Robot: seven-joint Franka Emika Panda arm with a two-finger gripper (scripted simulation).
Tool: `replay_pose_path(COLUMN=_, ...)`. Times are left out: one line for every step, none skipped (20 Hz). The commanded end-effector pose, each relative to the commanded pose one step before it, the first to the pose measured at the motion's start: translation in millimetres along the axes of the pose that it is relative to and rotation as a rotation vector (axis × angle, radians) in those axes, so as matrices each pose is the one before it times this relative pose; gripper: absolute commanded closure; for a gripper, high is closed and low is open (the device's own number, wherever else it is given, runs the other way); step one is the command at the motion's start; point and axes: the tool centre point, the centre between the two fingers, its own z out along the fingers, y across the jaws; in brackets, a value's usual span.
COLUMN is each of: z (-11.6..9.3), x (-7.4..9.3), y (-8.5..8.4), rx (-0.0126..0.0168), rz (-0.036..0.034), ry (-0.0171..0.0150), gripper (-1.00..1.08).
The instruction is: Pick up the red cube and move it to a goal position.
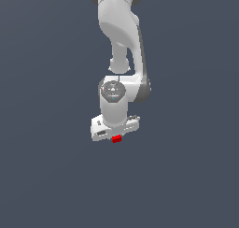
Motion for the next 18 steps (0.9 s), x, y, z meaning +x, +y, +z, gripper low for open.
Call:
replay_pose_path(z=-25.26, x=-4.21, y=0.0, rx=-0.0009, rz=-0.00025, ry=0.00184, gripper=1.08)
replay_pose_path(z=-10.94, x=-2.03, y=0.03, rx=0.0, rz=0.0, ry=0.0, gripper=1.08)
replay_pose_path(z=-11.42, x=-2.11, y=0.04, rx=0.0, rz=0.0, ry=0.0, gripper=1.08)
replay_pose_path(z=-11.86, x=-2.17, y=0.04, rx=0.0, rz=0.0, ry=0.0, gripper=1.08)
replay_pose_path(z=-12.04, x=-2.19, y=0.04, rx=0.0, rz=0.0, ry=0.0, gripper=1.08)
replay_pose_path(z=-12.05, x=-2.17, y=0.04, rx=0.0, rz=0.0, ry=0.0, gripper=1.08)
replay_pose_path(z=-12.04, x=-2.15, y=0.04, rx=0.0, rz=0.0, ry=0.0, gripper=1.08)
replay_pose_path(z=-12.1, x=-2.06, y=-0.23, rx=0.00007, rz=-0.00046, ry=0.00013, gripper=1.08)
replay_pose_path(z=-12.04, x=-2.11, y=0.05, rx=0.0, rz=0.0, ry=0.0, gripper=1.08)
replay_pose_path(z=-12.02, x=-2.09, y=0.05, rx=0.0, rz=0.0, ry=0.0, gripper=1.08)
replay_pose_path(z=-11.99, x=-2.06, y=0.05, rx=0.0, rz=0.0, ry=0.0, gripper=1.08)
replay_pose_path(z=-11.95, x=-2.03, y=0.06, rx=0.0, rz=0.0, ry=0.0, gripper=1.08)
replay_pose_path(z=-11.93, x=-2.0, y=0.07, rx=0.0, rz=0.0, ry=0.0, gripper=1.08)
replay_pose_path(z=-11.92, x=-1.97, y=0.07, rx=0.0, rz=0.0, ry=0.0, gripper=1.08)
replay_pose_path(z=-11.88, x=-1.94, y=0.08, rx=0.0, rz=0.0, ry=0.0, gripper=1.08)
replay_pose_path(z=-11.87, x=-1.92, y=0.09, rx=0.0004, rz=-0.00019, ry=0.00021, gripper=1.08)
replay_pose_path(z=-11.71, x=-1.84, y=0.11, rx=0.0, rz=0.0, ry=0.0, gripper=1.08)
replay_pose_path(z=-11.44, x=-1.76, y=0.12, rx=0.0, rz=0.0, ry=0.0, gripper=1.08)
